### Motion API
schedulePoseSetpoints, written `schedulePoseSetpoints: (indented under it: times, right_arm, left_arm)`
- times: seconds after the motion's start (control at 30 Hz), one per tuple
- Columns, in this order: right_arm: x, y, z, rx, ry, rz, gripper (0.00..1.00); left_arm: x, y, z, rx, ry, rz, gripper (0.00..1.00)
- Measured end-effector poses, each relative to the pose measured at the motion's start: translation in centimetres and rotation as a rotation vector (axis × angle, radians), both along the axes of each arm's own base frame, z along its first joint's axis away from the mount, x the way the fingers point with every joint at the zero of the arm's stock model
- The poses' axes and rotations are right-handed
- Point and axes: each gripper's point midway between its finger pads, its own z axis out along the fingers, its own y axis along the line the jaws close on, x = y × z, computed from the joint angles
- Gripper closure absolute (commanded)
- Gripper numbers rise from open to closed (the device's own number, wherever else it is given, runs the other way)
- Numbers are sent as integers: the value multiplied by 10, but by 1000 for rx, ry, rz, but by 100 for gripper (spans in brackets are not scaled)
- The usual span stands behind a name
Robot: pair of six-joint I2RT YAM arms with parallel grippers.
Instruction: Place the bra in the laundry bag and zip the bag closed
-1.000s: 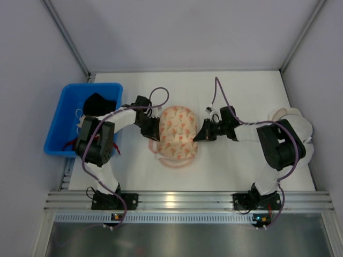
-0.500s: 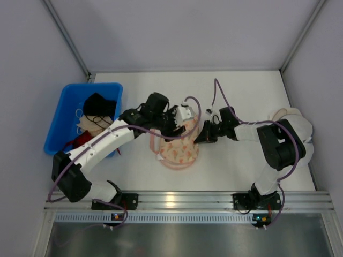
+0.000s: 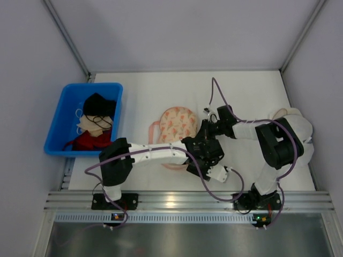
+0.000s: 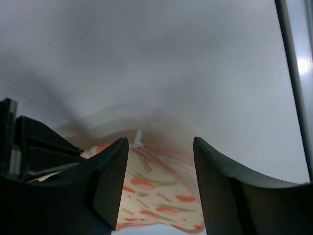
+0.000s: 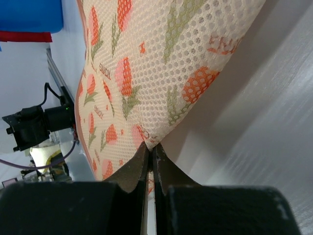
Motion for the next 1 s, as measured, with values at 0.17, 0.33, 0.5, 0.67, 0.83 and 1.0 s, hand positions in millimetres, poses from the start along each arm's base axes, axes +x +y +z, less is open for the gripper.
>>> schedulePoseSetpoints:
  times: [0.17,0.33,0.5,0.67,0.83,1.0]
  right_arm:
    - [-2,2,-1,-4,7,7,100]
    - [-2,2,-1,-6,9,6,100]
    - [-2,2,-1,-7,9,5,100]
    - [-2,1,-2,-9,8,4,100]
    - [-1,1,-3,-15,5,1,100]
    - [-2,-1,-5,-28,11,1,100]
  left_arm:
    - [13,-27,-15,59,-88,-6,39]
    - [34,-28,-32,136,-166,28,39]
    - [39,-15,-48,224,-192,36,40]
    - [41,-8,-56,274,-199,46,56]
    - [40,-5,-56,289,-191,50,81]
    - [36,-6,-55,287,-171,59,100]
